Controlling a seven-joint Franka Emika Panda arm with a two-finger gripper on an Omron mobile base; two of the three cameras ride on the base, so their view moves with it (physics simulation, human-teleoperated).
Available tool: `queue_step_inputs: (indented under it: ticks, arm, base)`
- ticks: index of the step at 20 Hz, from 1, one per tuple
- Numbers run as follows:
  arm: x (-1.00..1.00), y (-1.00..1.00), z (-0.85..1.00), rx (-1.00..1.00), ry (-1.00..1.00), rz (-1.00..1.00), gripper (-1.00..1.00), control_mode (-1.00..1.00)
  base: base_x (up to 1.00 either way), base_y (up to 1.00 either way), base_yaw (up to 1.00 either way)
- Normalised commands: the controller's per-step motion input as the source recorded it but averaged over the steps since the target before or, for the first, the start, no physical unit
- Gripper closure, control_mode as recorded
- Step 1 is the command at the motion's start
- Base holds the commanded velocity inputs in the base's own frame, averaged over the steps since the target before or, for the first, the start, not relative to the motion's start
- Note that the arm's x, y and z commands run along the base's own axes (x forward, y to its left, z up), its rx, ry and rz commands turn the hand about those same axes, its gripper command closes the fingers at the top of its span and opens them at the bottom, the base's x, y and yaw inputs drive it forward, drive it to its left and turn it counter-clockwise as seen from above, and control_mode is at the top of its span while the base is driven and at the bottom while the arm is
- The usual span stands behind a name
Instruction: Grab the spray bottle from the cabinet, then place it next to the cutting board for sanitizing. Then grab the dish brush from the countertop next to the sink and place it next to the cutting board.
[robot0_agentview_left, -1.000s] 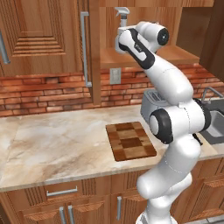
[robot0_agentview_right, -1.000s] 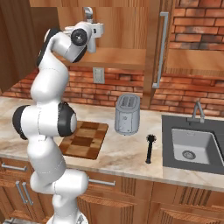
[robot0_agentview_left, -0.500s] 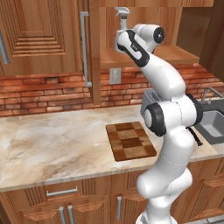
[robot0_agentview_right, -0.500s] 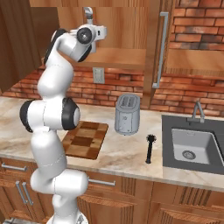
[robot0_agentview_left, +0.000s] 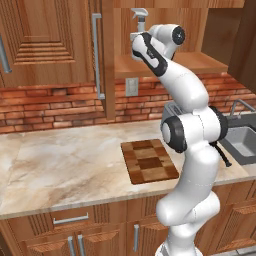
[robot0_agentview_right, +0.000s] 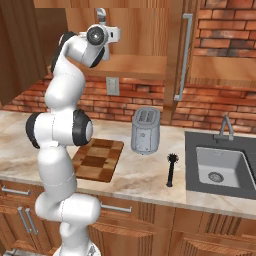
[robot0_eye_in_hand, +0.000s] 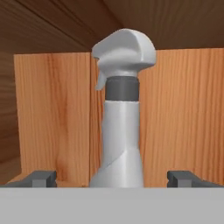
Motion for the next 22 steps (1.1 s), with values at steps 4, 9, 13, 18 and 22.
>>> queue_step_inputs:
  ticks: [4, 9, 13, 18, 22]
  arm:
    - [0.02, -0.08, 0.0, 0.01, 0.0, 0.0, -1.0, -1.0]
    - [0.24, -0.06, 0.0, 0.0, 0.01, 0.0, -1.0, -1.0]
    - [0.41, 0.09, 0.0, 0.0, 0.03, 0.0, -1.0, -1.0]
    - [0.36, 0.0, 0.0, 0.0, 0.04, 0.0, -1.0, -1.0]
    - [0.23, 0.0, 0.0, 0.0, 0.01, 0.0, 1.0, -1.0]
  base:
    - [0.0, 0.0, 0.0]
    - [0.0, 0.0, 0.0]
    - [0.0, 0.0, 0.0]
    - [0.0, 0.0, 0.0]
    - [0.0, 0.0, 0.0]
